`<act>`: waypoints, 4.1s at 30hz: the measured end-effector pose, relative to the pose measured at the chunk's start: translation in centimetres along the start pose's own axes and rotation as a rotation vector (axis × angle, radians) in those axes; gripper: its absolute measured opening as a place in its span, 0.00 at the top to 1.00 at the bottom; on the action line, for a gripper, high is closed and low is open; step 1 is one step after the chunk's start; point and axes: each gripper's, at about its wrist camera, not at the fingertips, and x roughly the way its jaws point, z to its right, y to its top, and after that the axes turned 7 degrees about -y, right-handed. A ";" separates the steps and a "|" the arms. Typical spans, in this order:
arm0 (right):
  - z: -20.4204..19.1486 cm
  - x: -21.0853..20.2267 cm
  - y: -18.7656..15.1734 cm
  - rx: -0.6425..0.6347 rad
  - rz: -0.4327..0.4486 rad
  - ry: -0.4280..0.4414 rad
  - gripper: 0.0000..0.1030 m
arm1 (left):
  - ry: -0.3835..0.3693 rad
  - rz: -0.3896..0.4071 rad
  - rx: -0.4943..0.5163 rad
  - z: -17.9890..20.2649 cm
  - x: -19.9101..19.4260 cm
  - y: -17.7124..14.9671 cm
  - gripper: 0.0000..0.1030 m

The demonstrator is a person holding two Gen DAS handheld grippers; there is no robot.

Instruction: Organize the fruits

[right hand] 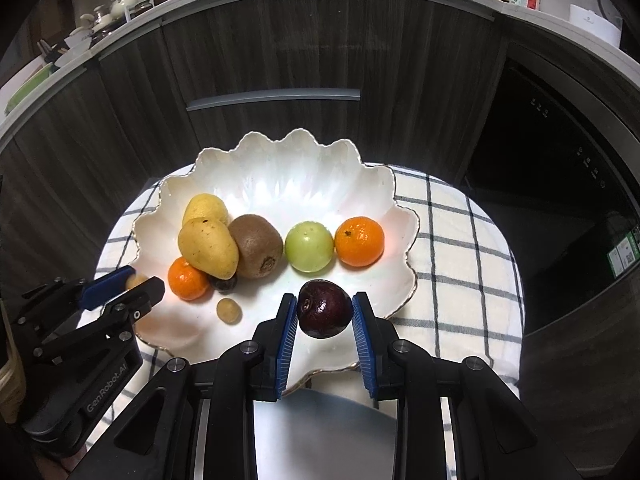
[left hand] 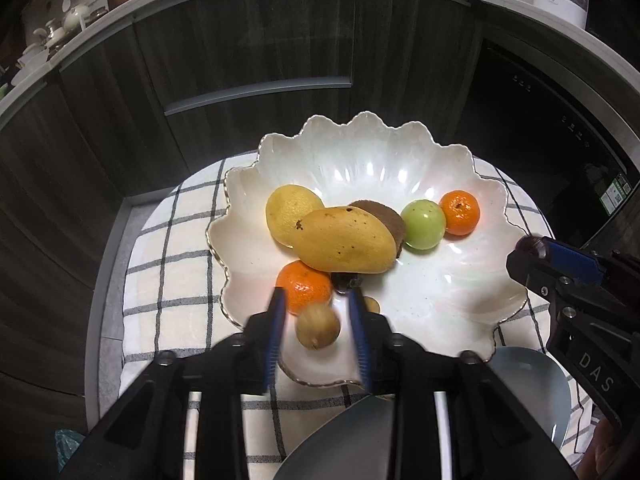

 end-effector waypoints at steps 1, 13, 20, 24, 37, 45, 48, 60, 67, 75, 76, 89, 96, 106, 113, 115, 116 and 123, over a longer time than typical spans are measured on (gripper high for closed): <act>0.1 0.0 0.1 0.005 0.001 -0.006 0.65 | 0.014 0.005 -0.001 0.0 -0.1 0.0 0.54; 1.1 -1.6 -0.1 0.045 0.035 -0.070 0.33 | 0.092 0.063 -0.032 -0.4 -2.3 -0.1 0.14; 1.1 -4.0 -1.3 0.055 0.065 -0.085 0.26 | 0.114 0.083 -0.046 -0.4 -4.6 -1.0 0.05; 1.2 -5.8 -2.2 0.076 0.083 -0.075 0.26 | 0.114 0.096 -0.054 -0.2 -6.3 -1.9 0.04; 1.4 -10.8 -5.0 0.097 0.131 -0.083 0.21 | 0.120 0.148 -0.077 0.4 -11.4 -4.8 0.02; 1.3 -14.2 -6.6 0.102 0.171 -0.084 0.21 | 0.091 0.155 -0.102 0.7 -14.1 -7.1 0.01; 1.3 -15.8 -7.3 0.102 0.188 -0.083 0.21 | 0.091 0.171 -0.102 1.0 -15.5 -7.7 0.01; 1.5 -20.3 -10.3 0.103 0.240 -0.088 0.16 | 0.117 0.208 -0.094 1.8 -19.8 -10.9 0.00; 1.3 -22.3 -12.1 0.092 0.260 -0.088 0.16 | 0.128 0.231 -0.105 1.9 -22.0 -12.8 0.00; 1.4 -23.5 -14.6 0.098 0.259 -0.095 0.16 | 0.139 0.242 -0.103 2.2 -23.4 -14.8 0.00; 1.4 -23.5 -14.9 0.099 0.255 -0.096 0.16 | 0.145 0.245 -0.102 2.2 -23.6 -15.1 0.00; 1.9 -24.1 -17.6 0.141 0.246 -0.098 0.16 | 0.157 0.248 -0.126 2.3 -24.6 -17.6 0.00; 2.3 -24.3 -17.7 0.150 0.251 -0.106 0.16 | 0.161 0.266 -0.115 2.6 -25.0 -17.6 0.00; 2.2 -24.3 -17.8 0.149 0.249 -0.105 0.16 | 0.174 0.267 -0.115 2.5 -25.1 -17.7 0.00; 2.1 -24.3 -17.8 0.146 0.246 -0.105 0.16 | 0.171 0.264 -0.117 2.4 -25.2 -17.7 0.00; 2.1 -24.3 -17.8 0.147 0.247 -0.104 0.16 | 0.172 0.264 -0.115 2.3 -25.2 -17.7 0.00; 2.1 -24.3 -17.9 0.147 0.247 -0.104 0.16 | 0.172 0.264 -0.115 2.3 -25.2 -17.7 0.00; 2.1 -24.2 -17.9 0.149 0.244 -0.101 0.16 | 0.172 0.261 -0.113 2.3 -25.1 -17.8 0.00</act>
